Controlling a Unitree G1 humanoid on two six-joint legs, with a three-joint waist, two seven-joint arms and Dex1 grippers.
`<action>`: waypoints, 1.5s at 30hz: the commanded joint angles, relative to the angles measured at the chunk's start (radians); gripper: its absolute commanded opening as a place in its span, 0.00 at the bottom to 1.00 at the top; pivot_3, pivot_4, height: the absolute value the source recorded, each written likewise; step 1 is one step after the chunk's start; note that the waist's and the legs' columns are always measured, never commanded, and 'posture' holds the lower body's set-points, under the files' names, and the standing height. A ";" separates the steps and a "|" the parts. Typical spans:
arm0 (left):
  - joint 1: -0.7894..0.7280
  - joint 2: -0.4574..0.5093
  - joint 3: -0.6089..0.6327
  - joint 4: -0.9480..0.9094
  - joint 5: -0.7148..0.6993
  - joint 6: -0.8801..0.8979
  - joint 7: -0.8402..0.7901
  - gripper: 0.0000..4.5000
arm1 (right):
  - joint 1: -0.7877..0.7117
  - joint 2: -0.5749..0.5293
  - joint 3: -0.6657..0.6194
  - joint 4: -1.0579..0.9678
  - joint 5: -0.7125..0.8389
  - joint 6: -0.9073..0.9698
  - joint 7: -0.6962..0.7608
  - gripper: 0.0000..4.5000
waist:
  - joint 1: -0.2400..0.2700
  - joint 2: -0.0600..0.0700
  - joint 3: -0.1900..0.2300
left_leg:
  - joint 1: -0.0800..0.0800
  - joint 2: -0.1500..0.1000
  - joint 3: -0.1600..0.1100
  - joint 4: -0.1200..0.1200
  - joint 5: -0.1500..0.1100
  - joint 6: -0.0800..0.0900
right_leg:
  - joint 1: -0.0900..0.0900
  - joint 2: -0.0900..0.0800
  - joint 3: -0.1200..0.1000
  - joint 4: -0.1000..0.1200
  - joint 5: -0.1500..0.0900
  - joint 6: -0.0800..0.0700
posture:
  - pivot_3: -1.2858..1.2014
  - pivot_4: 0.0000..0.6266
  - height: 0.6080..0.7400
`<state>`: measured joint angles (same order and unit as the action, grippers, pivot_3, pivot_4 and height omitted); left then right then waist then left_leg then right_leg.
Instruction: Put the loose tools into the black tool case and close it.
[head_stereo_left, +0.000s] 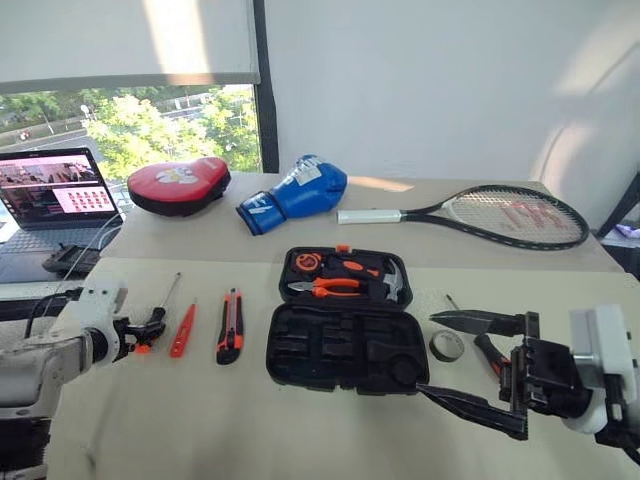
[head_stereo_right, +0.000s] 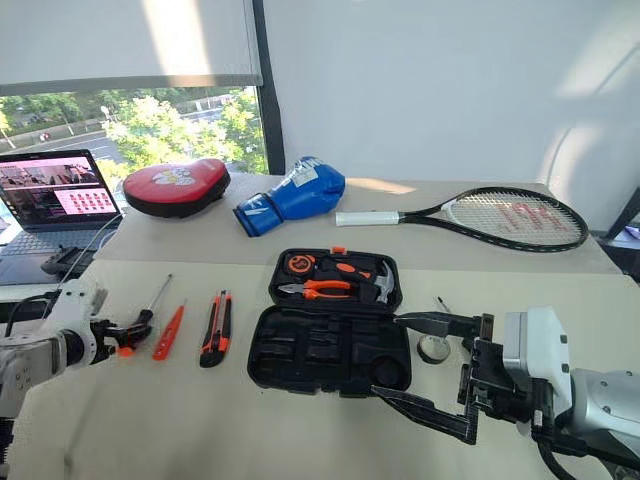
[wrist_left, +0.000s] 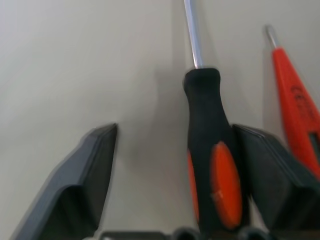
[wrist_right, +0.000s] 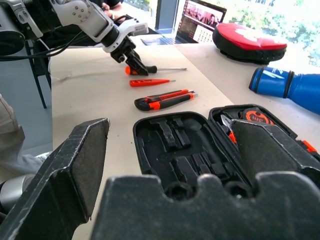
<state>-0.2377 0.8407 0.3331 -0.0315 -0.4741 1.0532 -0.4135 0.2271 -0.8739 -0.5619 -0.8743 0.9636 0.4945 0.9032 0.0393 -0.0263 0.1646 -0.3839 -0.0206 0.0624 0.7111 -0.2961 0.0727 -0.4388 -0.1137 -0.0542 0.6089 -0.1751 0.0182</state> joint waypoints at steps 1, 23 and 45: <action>0.004 -0.002 0.013 -0.006 0.001 0.000 -0.021 0.50 | 0.007 -0.007 -0.032 -0.006 -0.001 -0.013 -0.009 1.00 | 0.000 0.000 0.000 | 0.000 0.000 0.000 0.000 0.000 -0.001 | 0.000 0.000 0.000 0.000 0.000 0.000 | 0.52 0.24 1.00; -0.717 -0.250 -0.779 0.431 0.398 -0.911 -0.897 0.23 | 0.574 0.214 -0.441 -0.173 0.002 -0.163 -0.082 1.00 | -0.004 0.002 -0.001 | -0.002 -0.002 0.004 0.005 -0.005 0.014 | 0.002 0.008 0.003 0.000 -0.001 0.001 | 0.52 0.24 1.00; -0.695 -0.352 -0.812 0.427 0.558 -0.731 -0.870 0.23 | 0.656 0.142 -0.418 -0.150 0.015 -0.249 -0.156 1.00 | 0.001 0.002 -0.001 | -0.006 -0.002 0.004 0.015 -0.010 0.022 | 0.001 0.002 0.004 0.001 -0.004 0.008 | 0.52 0.24 1.00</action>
<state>-0.9297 0.4914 -0.4880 0.4223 0.0744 0.3104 -1.2872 0.9033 -0.7109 -0.9863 -1.0319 0.9584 0.2310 0.7554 0.0406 -0.0246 0.1636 -0.3902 -0.0222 0.0664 0.7261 -0.3064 0.0952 -0.4380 -0.1119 -0.0507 0.6101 -0.1793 0.0261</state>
